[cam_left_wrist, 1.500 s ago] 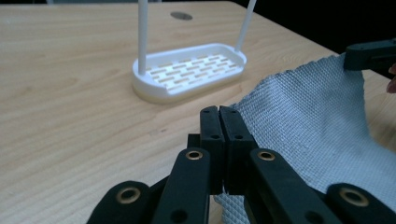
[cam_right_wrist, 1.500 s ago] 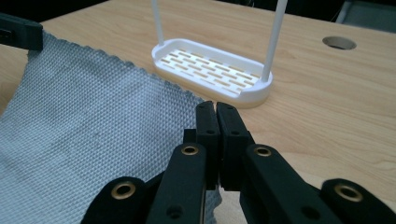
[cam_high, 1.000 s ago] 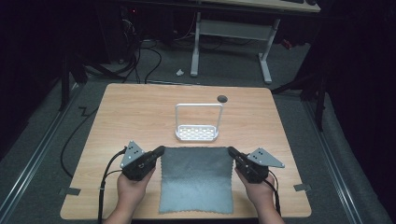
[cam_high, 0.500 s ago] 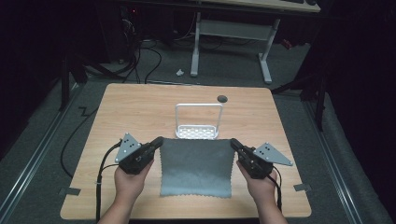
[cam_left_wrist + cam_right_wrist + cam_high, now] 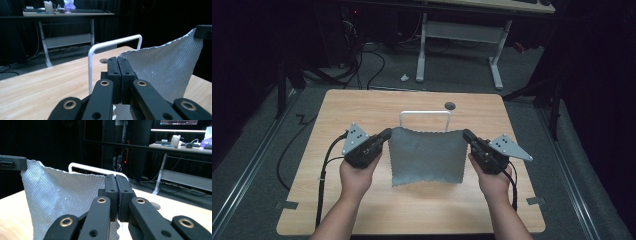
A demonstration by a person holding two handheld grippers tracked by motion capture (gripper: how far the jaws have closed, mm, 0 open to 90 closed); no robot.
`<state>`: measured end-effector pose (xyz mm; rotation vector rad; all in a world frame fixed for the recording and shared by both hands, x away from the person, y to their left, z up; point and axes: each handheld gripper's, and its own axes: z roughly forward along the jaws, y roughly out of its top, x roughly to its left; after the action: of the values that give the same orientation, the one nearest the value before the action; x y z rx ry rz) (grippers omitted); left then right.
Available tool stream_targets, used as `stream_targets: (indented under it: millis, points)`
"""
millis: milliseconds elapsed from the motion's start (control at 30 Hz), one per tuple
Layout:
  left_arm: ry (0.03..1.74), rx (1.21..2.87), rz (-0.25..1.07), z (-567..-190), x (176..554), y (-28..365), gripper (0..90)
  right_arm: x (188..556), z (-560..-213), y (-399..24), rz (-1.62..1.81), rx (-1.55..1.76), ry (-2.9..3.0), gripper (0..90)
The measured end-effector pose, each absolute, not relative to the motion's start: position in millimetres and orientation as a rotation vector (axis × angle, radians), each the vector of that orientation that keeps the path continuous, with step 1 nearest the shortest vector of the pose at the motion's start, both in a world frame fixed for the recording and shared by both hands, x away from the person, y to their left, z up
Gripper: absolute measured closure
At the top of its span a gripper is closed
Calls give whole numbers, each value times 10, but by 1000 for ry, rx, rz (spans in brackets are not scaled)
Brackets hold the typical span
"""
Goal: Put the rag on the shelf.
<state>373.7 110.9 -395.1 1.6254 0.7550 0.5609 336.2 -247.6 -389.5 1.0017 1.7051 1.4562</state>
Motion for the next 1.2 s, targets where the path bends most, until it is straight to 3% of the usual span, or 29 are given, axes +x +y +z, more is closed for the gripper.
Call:
stream_targets:
  millis: [700,1200]
  points:
    - [767,1613,685,-3446,4194,1086,896,3894,-3435,-2453,1467,1002,1642,897]
    - [799,1645,765,-3266,4737,972,896,4360,-3340,-2457,1454,1016,1625,897]
